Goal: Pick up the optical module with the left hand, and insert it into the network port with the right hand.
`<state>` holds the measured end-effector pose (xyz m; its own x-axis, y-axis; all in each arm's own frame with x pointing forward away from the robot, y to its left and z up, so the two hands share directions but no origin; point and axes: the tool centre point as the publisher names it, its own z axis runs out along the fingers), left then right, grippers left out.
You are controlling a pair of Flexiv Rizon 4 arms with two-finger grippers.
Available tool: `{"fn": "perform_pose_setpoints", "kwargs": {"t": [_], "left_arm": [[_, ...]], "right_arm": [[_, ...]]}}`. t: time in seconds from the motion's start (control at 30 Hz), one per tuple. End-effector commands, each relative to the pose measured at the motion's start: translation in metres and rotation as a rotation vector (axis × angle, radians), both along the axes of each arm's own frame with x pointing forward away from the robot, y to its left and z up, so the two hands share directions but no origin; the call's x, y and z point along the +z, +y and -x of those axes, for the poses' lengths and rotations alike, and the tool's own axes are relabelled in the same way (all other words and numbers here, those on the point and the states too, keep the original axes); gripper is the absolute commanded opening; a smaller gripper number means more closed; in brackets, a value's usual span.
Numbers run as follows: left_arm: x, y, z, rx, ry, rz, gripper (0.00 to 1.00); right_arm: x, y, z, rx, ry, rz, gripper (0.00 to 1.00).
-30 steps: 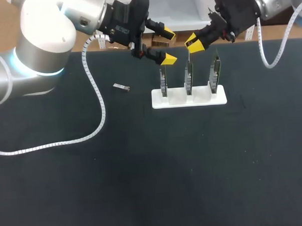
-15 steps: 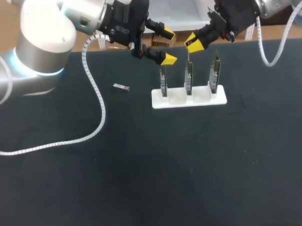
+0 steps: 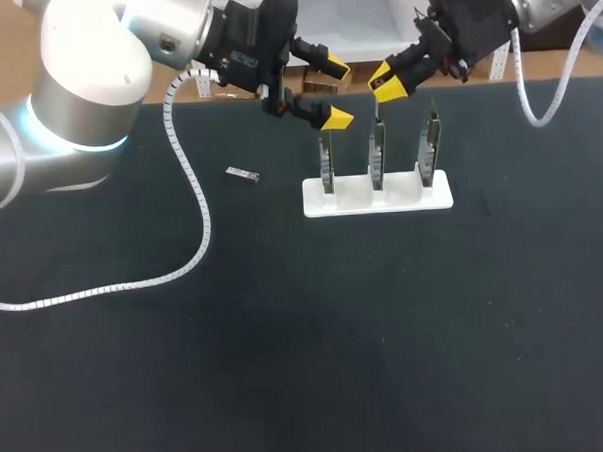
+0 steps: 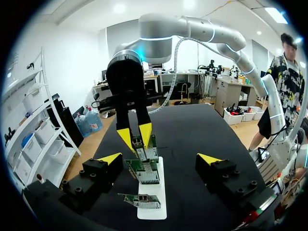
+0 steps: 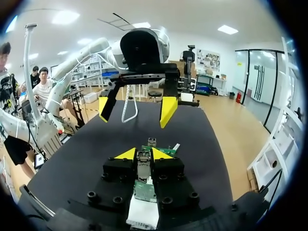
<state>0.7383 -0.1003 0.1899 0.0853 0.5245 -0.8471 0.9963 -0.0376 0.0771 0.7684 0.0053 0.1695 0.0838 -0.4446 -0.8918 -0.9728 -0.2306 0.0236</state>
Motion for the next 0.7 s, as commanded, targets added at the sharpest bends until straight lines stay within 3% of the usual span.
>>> {"fn": "perform_pose_setpoints", "kwargs": {"t": [0.03, 0.47, 0.7], "left_arm": [[0.000, -0.001, -0.001, -0.001, 0.003, -0.006, 1.00], [0.000, -0.001, -0.001, -0.001, 0.003, -0.006, 1.00], [0.000, -0.001, -0.001, -0.001, 0.003, -0.006, 1.00]], "right_arm": [[0.000, 0.000, 0.005, -0.012, -0.008, 0.002, 0.00], [-0.010, 0.003, 0.007, -0.018, 0.013, -0.011, 0.00], [0.001, 0.001, 0.011, -0.030, -0.019, -0.008, 0.00]]}}
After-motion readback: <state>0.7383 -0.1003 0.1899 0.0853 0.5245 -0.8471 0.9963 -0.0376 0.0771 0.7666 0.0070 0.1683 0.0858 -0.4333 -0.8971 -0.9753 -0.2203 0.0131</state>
